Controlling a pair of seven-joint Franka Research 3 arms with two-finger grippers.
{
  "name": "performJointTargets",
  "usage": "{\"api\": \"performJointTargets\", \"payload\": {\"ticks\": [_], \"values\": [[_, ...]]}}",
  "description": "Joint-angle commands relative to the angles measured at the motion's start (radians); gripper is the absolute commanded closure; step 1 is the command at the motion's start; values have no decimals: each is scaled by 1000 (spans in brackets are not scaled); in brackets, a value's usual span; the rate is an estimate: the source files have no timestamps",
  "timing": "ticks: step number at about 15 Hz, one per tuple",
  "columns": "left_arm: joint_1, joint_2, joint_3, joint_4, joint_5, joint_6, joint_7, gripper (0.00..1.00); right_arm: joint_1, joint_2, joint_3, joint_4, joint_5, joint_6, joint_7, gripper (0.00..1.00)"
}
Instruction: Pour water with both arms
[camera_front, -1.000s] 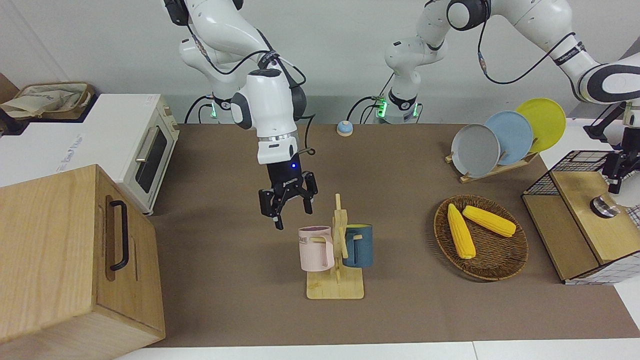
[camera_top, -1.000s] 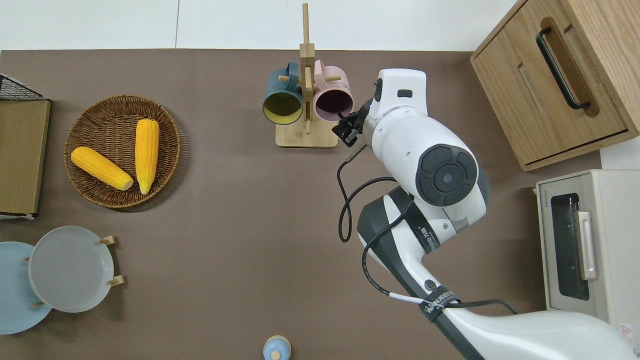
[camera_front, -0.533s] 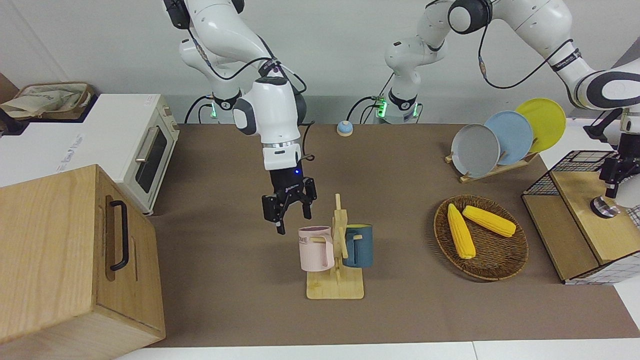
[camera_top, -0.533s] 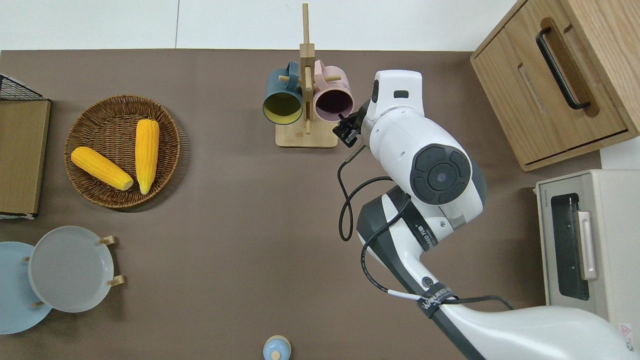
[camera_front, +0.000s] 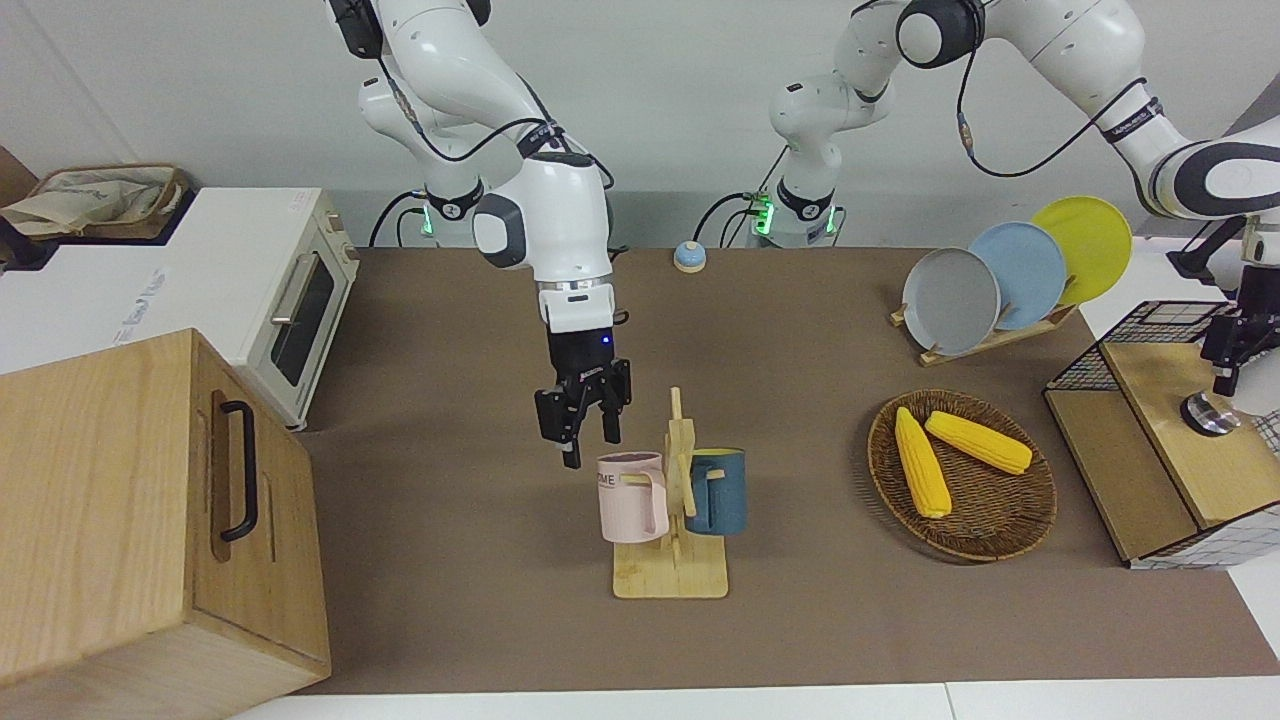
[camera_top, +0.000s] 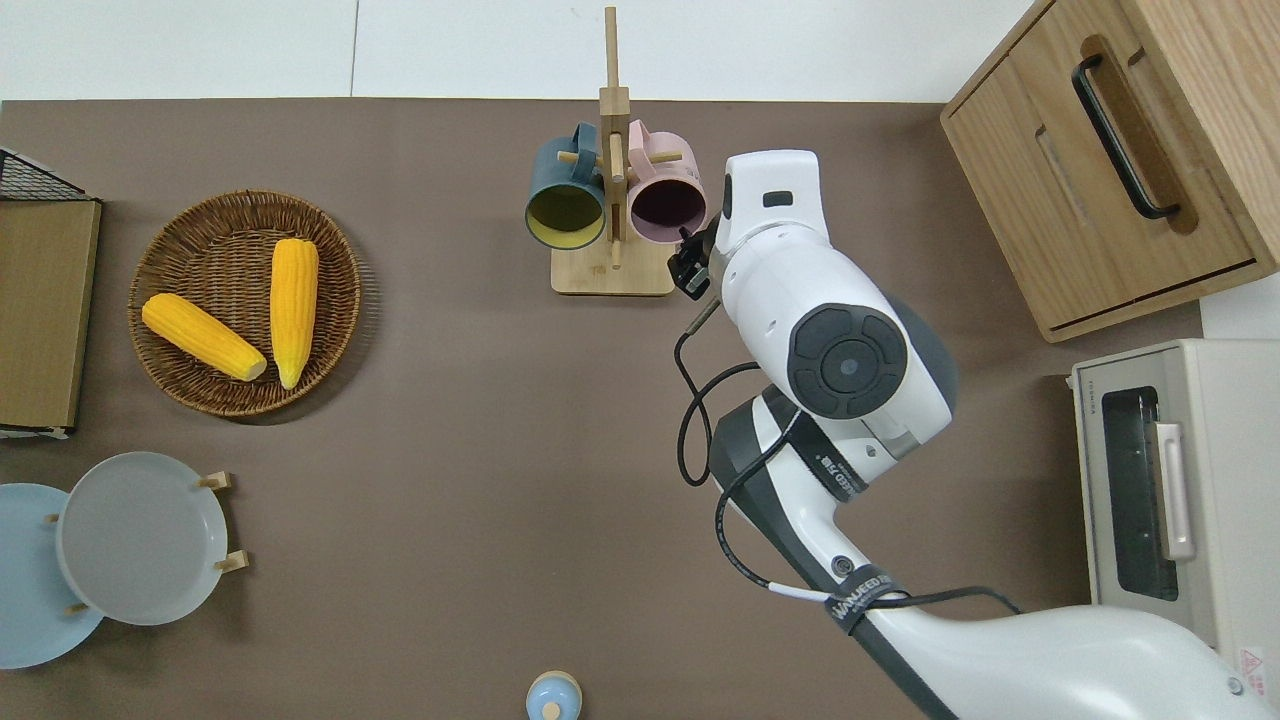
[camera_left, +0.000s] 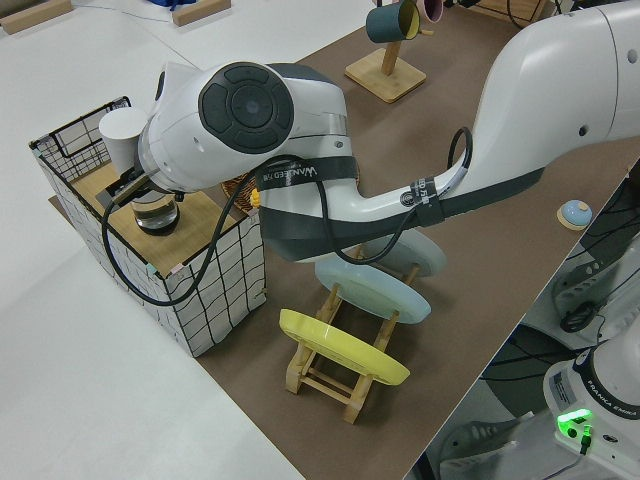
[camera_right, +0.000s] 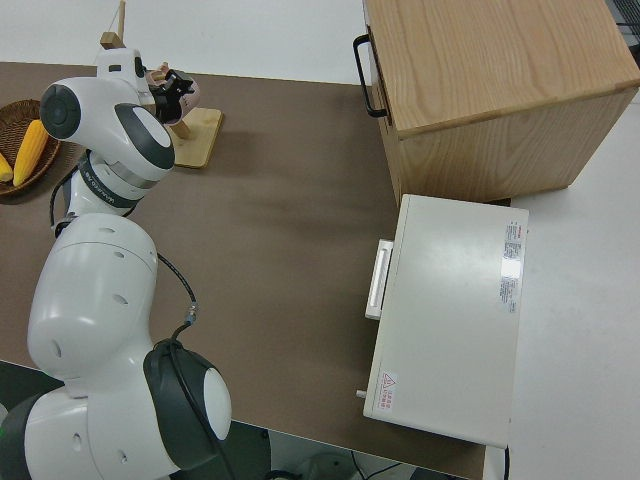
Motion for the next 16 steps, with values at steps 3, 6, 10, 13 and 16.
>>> {"api": "performJointTargets", "payload": {"ticks": [3, 6, 10, 13, 16], "values": [[7, 13, -8, 18, -25, 14, 18, 13, 8, 15, -9, 32, -98, -18, -9, 212], [7, 13, -8, 18, -25, 16, 18, 13, 10, 27, -10, 49, -121, -19, -9, 235], [7, 13, -8, 18, -25, 16, 18, 13, 20, 64, -9, 104, -123, -29, -11, 239], [7, 13, -8, 18, -25, 16, 17, 11, 23, 70, -9, 118, -118, -47, -11, 304], [6, 13, -8, 18, -25, 16, 17, 13, 22, 76, -9, 119, -114, -47, -8, 375]]}}
